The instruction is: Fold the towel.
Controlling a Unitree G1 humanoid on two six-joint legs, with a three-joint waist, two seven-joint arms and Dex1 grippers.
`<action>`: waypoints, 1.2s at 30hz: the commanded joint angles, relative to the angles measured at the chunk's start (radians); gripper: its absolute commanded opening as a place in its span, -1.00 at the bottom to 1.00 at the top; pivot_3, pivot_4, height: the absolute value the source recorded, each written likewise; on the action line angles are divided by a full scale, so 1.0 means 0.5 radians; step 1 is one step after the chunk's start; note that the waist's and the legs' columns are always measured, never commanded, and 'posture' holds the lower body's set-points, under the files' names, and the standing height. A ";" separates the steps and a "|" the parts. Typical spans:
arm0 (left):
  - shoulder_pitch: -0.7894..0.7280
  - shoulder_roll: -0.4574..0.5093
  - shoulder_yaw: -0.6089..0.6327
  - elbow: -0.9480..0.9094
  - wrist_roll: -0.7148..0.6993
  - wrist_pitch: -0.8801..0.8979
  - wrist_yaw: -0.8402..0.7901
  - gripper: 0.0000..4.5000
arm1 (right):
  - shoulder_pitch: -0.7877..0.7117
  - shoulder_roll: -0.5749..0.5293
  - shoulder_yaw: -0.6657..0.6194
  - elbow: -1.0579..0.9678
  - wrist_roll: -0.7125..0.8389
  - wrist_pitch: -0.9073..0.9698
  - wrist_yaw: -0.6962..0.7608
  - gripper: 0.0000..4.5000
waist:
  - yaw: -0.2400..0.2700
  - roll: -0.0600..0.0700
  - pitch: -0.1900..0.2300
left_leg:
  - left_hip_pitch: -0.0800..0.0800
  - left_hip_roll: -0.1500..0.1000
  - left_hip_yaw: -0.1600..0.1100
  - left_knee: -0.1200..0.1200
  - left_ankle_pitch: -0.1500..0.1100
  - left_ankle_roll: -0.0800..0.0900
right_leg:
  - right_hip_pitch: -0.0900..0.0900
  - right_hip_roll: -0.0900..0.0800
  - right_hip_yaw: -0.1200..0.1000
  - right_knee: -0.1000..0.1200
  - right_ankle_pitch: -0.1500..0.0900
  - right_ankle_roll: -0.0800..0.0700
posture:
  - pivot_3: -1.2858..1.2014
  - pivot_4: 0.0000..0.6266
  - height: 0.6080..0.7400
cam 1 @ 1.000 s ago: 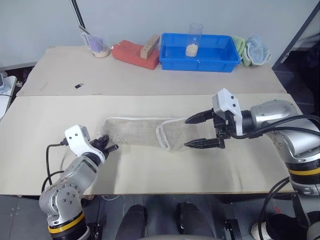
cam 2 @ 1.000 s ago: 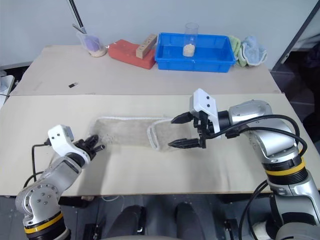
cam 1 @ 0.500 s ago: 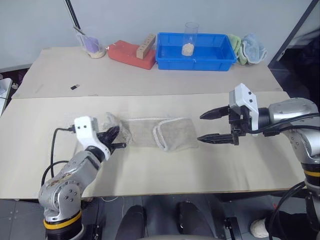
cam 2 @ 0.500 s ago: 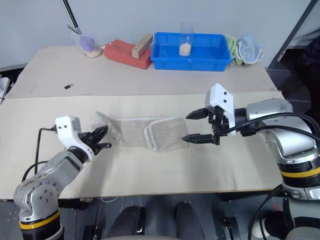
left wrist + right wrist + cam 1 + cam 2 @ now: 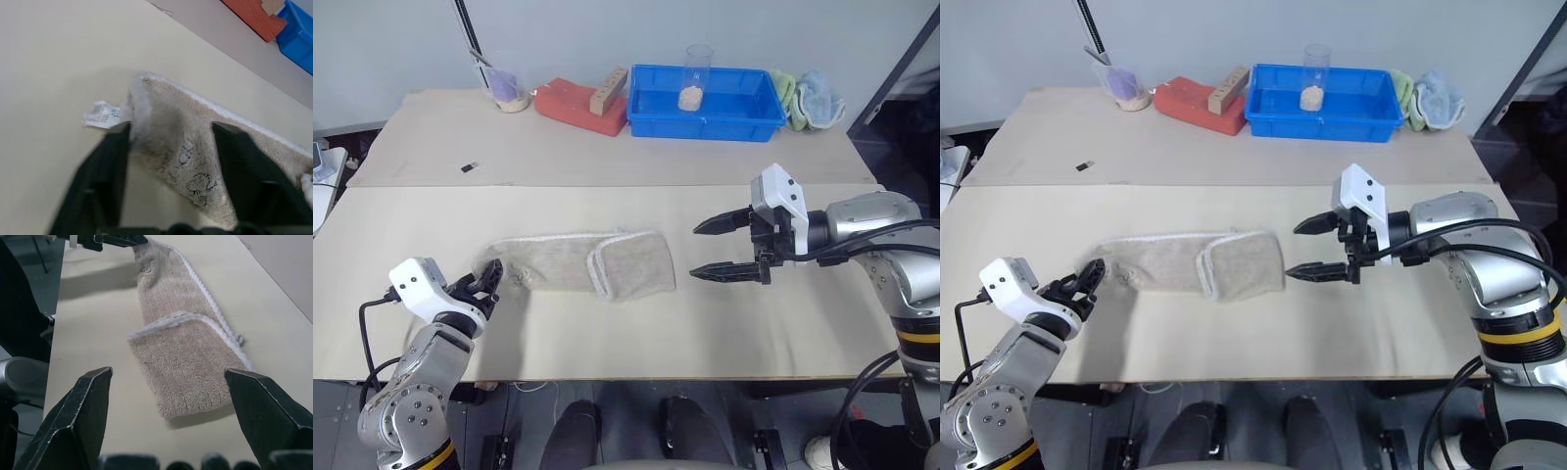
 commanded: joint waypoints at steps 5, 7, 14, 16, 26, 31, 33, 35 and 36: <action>-0.038 -0.129 0.085 -0.040 -0.193 -0.120 0.320 0.99 | -0.045 0.003 -0.023 -0.009 0.011 -0.016 0.009 0.80 | -0.001 0.000 0.000 | 0.000 0.000 0.000 0.000 0.000 0.000 | 0.000 0.001 0.000 0.001 0.000 0.000 | 0.03 -0.52 1.00; -0.067 -0.157 0.065 -0.006 -0.218 -0.115 0.416 0.99 | -0.057 0.007 -0.016 -0.001 0.006 -0.020 0.011 0.80 | -0.001 0.000 0.000 | 0.001 -0.001 0.000 0.000 0.000 0.000 | 0.001 0.000 0.000 0.000 0.000 0.000 | 0.03 -0.52 1.00; -0.118 -0.155 0.049 0.071 -0.253 -0.092 0.697 0.99 | -0.090 0.015 0.005 0.023 0.002 -0.027 0.033 0.80 | 0.000 -0.001 0.000 | 0.000 -0.002 0.000 0.000 0.000 0.000 | 0.000 0.001 0.000 0.000 0.000 0.000 | 0.03 -0.52 1.00; -0.147 -0.144 0.013 0.091 -0.261 -0.071 0.738 0.99 | -0.099 0.019 0.014 0.026 0.005 -0.027 0.044 0.80 | 0.000 -0.001 0.000 | 0.001 -0.002 0.000 0.000 0.000 0.000 | 0.000 0.001 0.000 0.000 0.000 0.000 | 0.03 -0.52 1.00; -0.291 -0.060 -0.110 0.212 -0.251 -0.029 0.819 -0.37 | -0.176 0.079 0.023 0.059 -0.001 -0.050 0.039 0.80 | -0.002 -0.001 0.000 | 0.000 -0.003 -0.001 0.000 0.000 -0.001 | 0.000 0.002 0.000 0.001 0.000 0.000 | 0.03 -0.52 1.00; -0.275 -0.029 -0.116 0.183 -0.201 -0.097 0.795 -0.99 | -0.165 0.120 -0.054 0.001 0.090 -0.001 0.011 0.80 | -0.003 -0.001 0.000 | 0.000 -0.003 -0.001 0.000 0.000 -0.001 | 0.000 0.001 0.000 0.000 0.000 0.000 | 0.03 -0.52 1.00; -0.268 -0.012 -0.129 0.165 -0.184 -0.102 0.771 -0.99 | -0.162 0.151 -0.095 -0.015 0.142 0.005 -0.007 0.80 | -0.003 -0.001 0.000 | 0.000 -0.003 -0.001 0.000 0.000 -0.001 | 0.000 0.001 0.000 0.000 0.000 0.000 | 0.03 -0.52 1.00; -0.268 0.022 -0.146 0.154 -0.159 -0.101 0.730 -0.99 | -0.153 0.171 -0.124 -0.026 0.171 -0.016 -0.014 0.80 | -0.003 -0.001 0.000 | 0.000 -0.003 -0.001 0.000 0.000 -0.001 | 0.000 0.001 0.000 0.000 0.000 0.000 | 0.03 -0.52 1.00; -0.271 0.051 -0.160 0.145 -0.145 -0.095 0.698 -0.99 | -0.145 0.174 -0.136 -0.031 0.182 -0.025 -0.013 0.80 | -0.003 -0.001 0.000 | 0.000 -0.003 -0.001 0.000 0.000 -0.001 | 0.000 0.001 0.000 0.000 0.000 0.000 | 0.03 -0.52 1.00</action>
